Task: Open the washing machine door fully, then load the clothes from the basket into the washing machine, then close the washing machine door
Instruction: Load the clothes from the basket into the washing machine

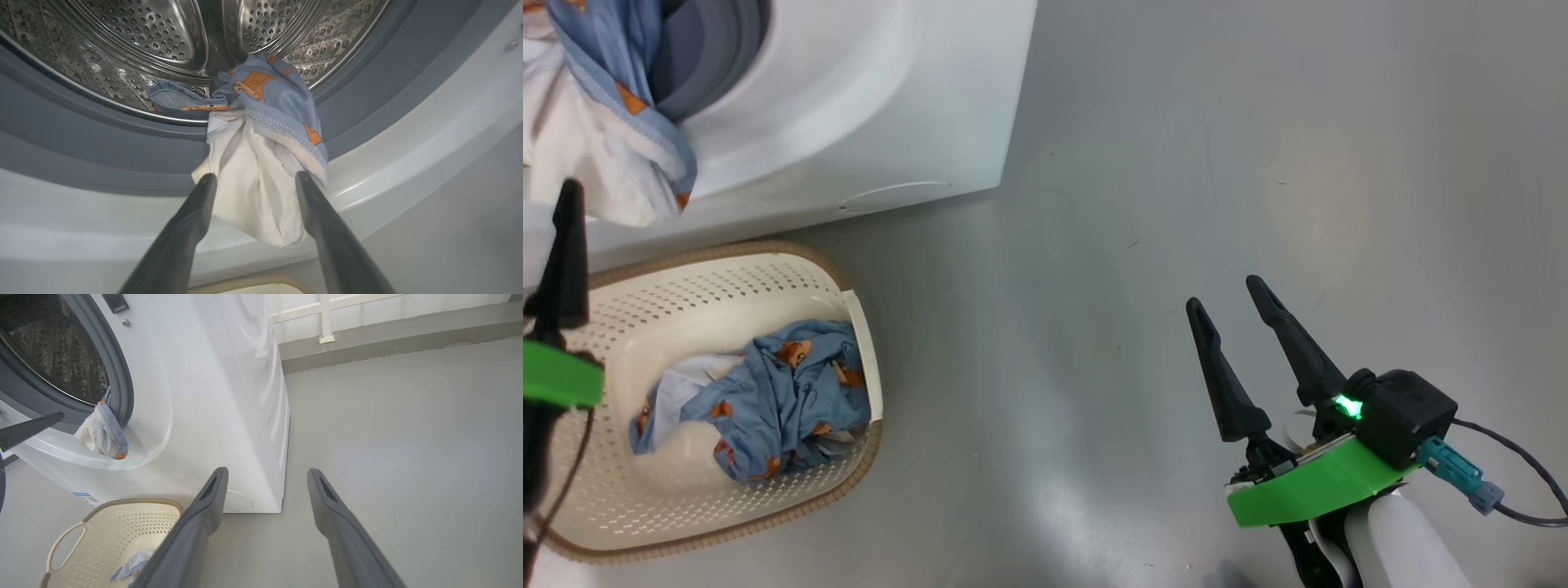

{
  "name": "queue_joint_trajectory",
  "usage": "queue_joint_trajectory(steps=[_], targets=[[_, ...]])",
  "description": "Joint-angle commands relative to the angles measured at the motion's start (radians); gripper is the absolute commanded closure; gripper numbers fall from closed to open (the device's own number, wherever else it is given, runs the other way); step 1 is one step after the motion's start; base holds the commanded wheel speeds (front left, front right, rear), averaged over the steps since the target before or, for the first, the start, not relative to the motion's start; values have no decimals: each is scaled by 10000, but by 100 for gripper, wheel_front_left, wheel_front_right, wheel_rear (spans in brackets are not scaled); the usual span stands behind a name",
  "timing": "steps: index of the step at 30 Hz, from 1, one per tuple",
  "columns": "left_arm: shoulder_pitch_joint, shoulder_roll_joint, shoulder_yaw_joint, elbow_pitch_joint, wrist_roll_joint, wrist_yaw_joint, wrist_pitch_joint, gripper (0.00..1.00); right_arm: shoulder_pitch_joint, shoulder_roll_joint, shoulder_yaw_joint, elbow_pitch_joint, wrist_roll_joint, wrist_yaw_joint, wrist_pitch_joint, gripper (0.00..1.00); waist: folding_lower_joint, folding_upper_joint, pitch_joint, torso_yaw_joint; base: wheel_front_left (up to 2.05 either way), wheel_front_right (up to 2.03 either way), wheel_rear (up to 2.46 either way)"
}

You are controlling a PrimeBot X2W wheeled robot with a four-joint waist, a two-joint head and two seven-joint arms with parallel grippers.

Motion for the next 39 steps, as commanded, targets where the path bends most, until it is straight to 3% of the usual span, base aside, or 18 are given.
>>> queue_joint_trajectory(steps=[1,5,11,17,31,32,33,34,35,36,39], targets=[[-541,558,198,75,-195,44,252,0,343,45,236,-271,146,16,-48,0,0,-1,46,-42,0,0,0],[-1086,685,-107,307,-375,44,630,0,358,45,245,-274,174,16,-48,0,0,-1,96,-88,0,0,0],[-1851,934,-584,998,-976,44,2227,0,366,45,292,-318,245,16,-48,0,0,-1,219,-166,0,0,0],[-2315,760,-600,1436,-1588,58,3070,0,372,45,354,-298,386,16,-48,0,0,-1,343,-212,0,0,0],[-3132,144,-355,1768,-2863,48,3246,0,308,45,575,-255,617,16,-48,0,0,-1,605,-444,0,0,0],[-3213,114,-295,1846,-2913,48,3150,3,311,45,580,-262,623,16,-48,0,0,-1,621,-467,0,0,0],[-3287,126,-280,1934,-2891,48,3062,16,315,45,582,-271,634,16,-48,0,0,-1,635,-489,0,0,0],[-3365,138,-253,2018,-2857,48,2922,51,319,45,584,-281,645,16,-48,0,0,-1,650,-508,0,0,0],[-3447,195,-252,2075,-2748,47,2730,67,319,45,596,-291,652,16,-48,0,0,-1,668,-533,0,0,0],[-3509,289,-318,2093,-2579,47,2541,100,319,45,603,-299,659,16,-48,0,0,-1,683,-548,0,0,0],[-3562,310,-387,2151,-2606,46,2152,100,328,45,548,-298,666,16,-48,0,0,-1,677,-503,0,0,0]])
